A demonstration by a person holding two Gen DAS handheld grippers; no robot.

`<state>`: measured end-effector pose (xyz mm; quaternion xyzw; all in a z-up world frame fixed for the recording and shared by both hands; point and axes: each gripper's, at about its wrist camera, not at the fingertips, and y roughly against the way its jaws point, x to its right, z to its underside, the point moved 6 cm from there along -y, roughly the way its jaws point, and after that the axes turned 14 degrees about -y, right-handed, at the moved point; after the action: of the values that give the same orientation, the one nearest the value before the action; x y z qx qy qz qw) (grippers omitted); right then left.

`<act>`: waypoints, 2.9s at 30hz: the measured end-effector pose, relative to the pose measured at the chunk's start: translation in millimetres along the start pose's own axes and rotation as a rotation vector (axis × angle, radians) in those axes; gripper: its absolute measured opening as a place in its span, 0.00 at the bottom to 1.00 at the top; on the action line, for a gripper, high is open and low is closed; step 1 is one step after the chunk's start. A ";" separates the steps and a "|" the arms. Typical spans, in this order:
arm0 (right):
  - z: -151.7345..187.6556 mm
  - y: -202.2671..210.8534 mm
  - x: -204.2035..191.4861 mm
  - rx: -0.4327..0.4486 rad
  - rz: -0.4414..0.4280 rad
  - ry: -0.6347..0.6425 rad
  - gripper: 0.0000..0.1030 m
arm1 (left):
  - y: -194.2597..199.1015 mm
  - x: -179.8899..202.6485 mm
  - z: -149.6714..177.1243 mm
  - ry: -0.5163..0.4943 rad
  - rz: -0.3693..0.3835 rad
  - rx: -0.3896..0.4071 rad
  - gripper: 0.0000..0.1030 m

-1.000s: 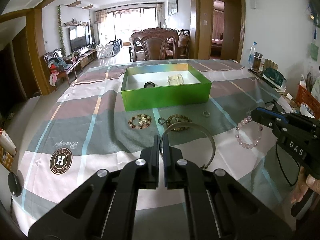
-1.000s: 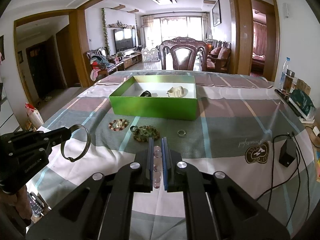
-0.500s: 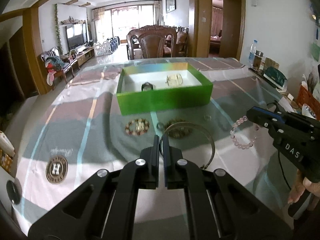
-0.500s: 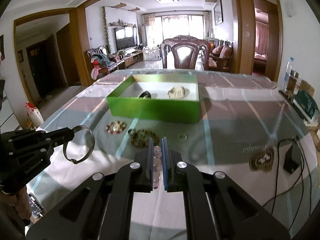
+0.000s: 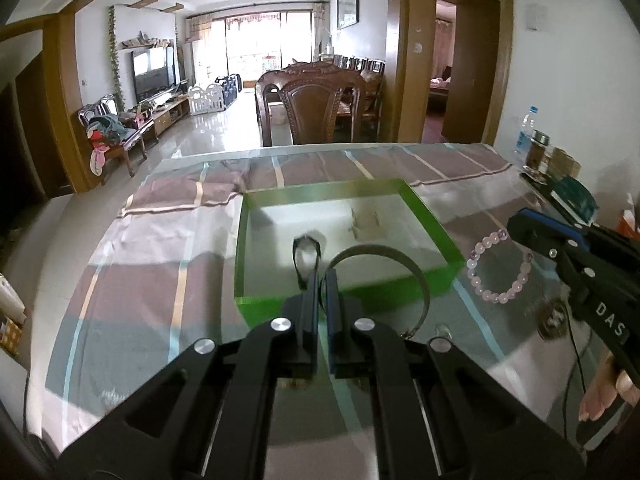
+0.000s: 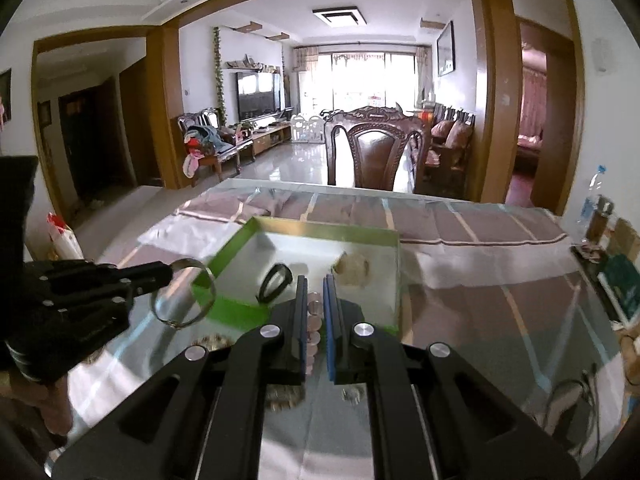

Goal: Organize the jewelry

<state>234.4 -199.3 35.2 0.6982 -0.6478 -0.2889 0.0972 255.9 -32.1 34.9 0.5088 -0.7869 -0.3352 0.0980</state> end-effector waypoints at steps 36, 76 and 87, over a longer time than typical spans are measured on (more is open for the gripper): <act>20.4 18.3 44.5 0.090 0.049 -0.088 0.71 | 25.2 -33.9 24.9 0.059 -0.093 0.099 0.69; 183.7 94.9 27.4 -0.027 0.069 -0.093 0.74 | 97.3 38.6 184.9 0.087 -0.091 0.016 0.78; 168.2 68.7 27.7 -0.048 0.096 -0.053 0.74 | 46.5 20.1 152.4 0.061 -0.061 -0.039 0.57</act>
<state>86.9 -195.5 -74.4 0.6560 -0.6756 -0.3179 0.1106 136.9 27.6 -54.9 0.5403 -0.7611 -0.3377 0.1214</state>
